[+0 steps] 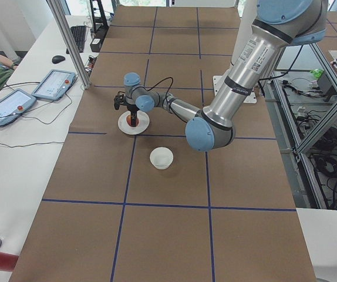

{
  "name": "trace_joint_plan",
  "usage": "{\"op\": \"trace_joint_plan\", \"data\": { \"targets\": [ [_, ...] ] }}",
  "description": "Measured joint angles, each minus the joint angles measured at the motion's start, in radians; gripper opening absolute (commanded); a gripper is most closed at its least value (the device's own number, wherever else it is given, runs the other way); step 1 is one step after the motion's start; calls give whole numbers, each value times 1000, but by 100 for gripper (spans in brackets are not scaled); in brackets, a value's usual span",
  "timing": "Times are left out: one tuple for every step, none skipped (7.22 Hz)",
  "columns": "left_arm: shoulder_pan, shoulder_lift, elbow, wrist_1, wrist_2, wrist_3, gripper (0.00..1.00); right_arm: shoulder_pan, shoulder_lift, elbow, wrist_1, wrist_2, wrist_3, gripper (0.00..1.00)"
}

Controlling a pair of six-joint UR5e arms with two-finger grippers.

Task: Move apple from plate to bowl
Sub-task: 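Close the left gripper on the red-yellow apple and lift it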

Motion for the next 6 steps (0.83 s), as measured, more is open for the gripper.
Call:
{"op": "trace_joint_plan", "data": {
  "targets": [
    [1, -1, 4, -1, 4, -5, 13, 0, 0, 0, 0, 0, 0, 100],
    [-1, -2, 3, -1, 5, -10, 13, 0, 0, 0, 0, 0, 0, 100],
    [-15, -2, -2, -1, 2, -10, 13, 0, 0, 0, 0, 0, 0, 100],
    [-50, 1, -17, 4, -16, -2, 13, 0, 0, 0, 0, 0, 0, 100],
    [-97, 24, -59, 15, -57, 30, 13, 0, 0, 0, 0, 0, 0, 100],
    [-141, 69, -130, 44, -94, 93, 13, 0, 0, 0, 0, 0, 0, 100]
  ]
}}
